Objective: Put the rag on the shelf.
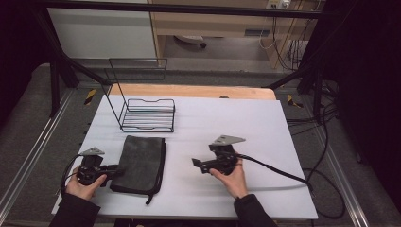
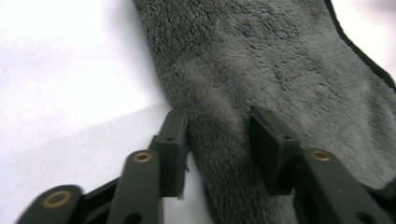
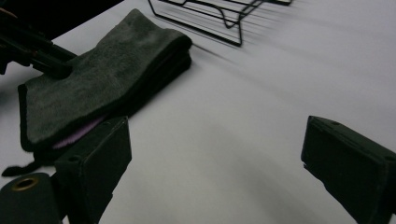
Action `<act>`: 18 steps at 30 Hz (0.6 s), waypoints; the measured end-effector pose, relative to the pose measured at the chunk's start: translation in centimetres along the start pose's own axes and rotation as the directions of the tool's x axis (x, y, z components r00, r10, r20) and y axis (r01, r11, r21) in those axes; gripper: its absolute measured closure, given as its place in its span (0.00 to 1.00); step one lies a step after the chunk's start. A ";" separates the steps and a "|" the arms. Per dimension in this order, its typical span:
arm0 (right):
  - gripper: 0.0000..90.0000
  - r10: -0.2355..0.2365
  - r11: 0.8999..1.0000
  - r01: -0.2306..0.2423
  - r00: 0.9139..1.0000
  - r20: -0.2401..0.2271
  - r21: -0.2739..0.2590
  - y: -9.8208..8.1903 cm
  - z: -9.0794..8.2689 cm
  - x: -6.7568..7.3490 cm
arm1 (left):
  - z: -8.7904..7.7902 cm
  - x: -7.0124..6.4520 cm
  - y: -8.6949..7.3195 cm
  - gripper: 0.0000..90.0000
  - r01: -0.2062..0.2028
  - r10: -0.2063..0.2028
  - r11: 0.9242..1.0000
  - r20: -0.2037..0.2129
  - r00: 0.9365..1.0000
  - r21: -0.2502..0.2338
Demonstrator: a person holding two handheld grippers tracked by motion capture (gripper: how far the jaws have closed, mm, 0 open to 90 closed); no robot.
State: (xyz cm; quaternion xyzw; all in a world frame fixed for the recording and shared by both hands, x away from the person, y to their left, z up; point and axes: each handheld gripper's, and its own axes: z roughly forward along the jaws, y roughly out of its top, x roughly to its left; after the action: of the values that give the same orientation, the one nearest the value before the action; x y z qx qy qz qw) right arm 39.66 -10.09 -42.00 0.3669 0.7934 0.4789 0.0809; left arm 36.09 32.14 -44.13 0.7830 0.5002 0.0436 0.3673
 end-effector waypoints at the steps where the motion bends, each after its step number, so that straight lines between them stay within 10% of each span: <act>1: 0.15 0.005 1.000 -0.005 1.000 -0.010 0.009 0.9 2.0 0.8 | 0.0 -0.1 0.0 0.69 0.002 -0.002 1.000 0.000 1.000 0.000; 9: 0.28 0.027 0.998 -0.026 0.999 -0.016 0.054 2.9 9.6 2.3 | 0.2 -0.4 -0.2 0.76 0.017 -0.017 1.000 0.003 1.000 0.002; 18: 0.35 0.058 0.996 -0.057 0.998 -0.021 0.073 3.2 13.7 2.6 | 0.2 -0.4 -0.2 0.81 0.017 -0.017 1.000 0.004 1.000 0.000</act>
State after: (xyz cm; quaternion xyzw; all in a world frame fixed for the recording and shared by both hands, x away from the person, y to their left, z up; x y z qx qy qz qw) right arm 45.92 2.09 -46.06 0.3868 0.8002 0.4561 0.0447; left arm 35.83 31.74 -44.24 0.7787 0.5061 0.0388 0.3687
